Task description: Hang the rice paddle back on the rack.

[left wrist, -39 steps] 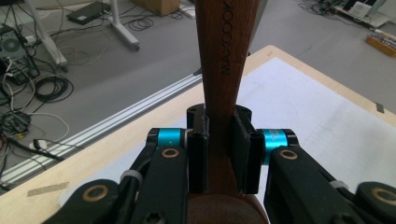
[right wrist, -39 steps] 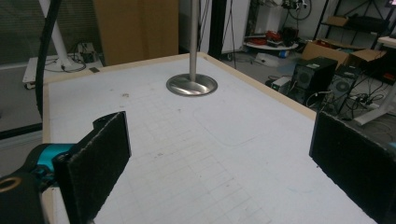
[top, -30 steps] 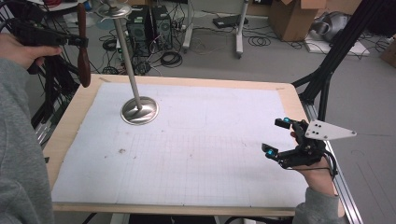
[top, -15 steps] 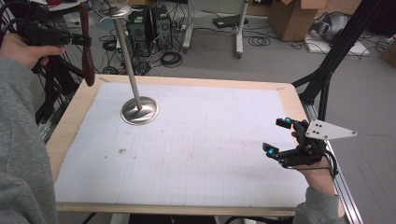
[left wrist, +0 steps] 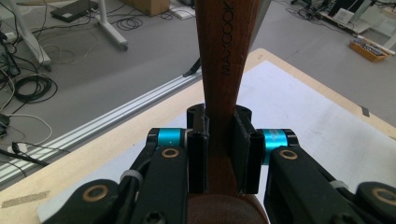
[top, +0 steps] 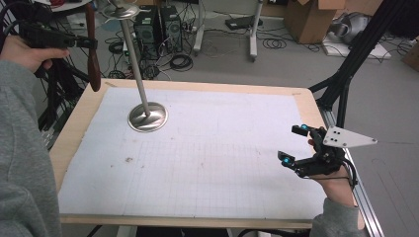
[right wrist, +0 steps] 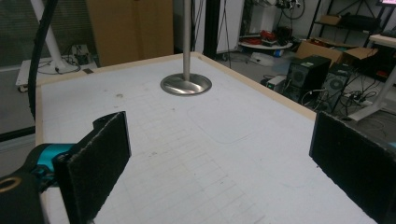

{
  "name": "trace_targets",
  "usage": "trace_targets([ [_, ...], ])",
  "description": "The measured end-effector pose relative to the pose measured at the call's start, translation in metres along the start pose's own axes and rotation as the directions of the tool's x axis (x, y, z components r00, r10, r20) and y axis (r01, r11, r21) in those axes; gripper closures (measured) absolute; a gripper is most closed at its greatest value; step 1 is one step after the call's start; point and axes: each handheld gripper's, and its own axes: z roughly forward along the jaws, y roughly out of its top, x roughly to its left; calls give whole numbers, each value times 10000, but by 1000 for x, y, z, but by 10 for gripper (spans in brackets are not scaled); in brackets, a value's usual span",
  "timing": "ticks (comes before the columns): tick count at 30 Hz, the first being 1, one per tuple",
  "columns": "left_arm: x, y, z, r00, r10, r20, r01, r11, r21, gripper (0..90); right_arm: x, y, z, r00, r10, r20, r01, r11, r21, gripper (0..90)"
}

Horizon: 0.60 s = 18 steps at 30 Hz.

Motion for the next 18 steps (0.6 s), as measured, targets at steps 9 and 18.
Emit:
trace_targets([
  [9,0,0,4,9996,21,296,-23,10000,63,776,-2,-1,-1,10000,-30,4,30,10000,-38,40],
  [18,-3,0,5,9992,80,392,-85,9999,146,777,-2,-1,-1,10000,-30,5,30,10000,-42,40],
])
